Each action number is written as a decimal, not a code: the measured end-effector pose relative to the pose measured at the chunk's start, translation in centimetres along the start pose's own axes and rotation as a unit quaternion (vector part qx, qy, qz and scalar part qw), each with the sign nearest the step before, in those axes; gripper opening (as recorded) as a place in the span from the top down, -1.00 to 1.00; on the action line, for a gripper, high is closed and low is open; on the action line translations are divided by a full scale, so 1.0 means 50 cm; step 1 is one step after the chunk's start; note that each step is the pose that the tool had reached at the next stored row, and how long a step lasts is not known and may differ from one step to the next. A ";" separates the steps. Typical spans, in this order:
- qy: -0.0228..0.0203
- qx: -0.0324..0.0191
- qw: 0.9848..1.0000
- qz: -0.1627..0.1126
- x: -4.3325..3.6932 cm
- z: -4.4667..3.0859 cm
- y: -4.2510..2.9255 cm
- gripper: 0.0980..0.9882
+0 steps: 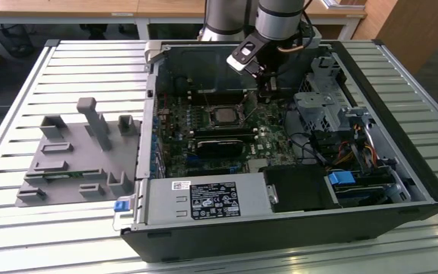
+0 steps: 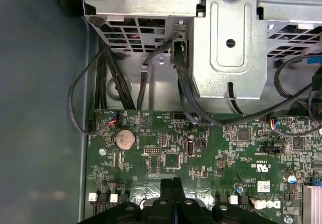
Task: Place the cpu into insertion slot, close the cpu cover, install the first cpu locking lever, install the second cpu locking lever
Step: 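Close the cpu cover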
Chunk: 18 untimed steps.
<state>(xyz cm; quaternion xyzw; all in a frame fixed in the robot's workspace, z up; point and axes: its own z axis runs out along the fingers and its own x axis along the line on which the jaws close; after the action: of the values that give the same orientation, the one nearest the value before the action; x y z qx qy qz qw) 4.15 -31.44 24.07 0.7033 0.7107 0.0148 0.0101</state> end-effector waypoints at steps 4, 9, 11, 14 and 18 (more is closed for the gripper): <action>0.000 0.000 1.000 0.000 0.000 0.000 -0.010 0.98; 0.000 0.000 1.000 0.000 0.000 -0.001 -0.024 0.98; 0.000 0.000 1.000 0.000 0.000 -0.001 -0.030 0.98; 0.000 0.000 1.000 0.000 0.000 -0.001 -0.037 0.98; 0.000 0.000 1.000 0.000 0.001 -0.001 -0.048 0.98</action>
<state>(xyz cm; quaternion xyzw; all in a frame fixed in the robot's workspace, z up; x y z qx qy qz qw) 1.77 -31.44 24.06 0.7033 0.7107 0.0148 0.0101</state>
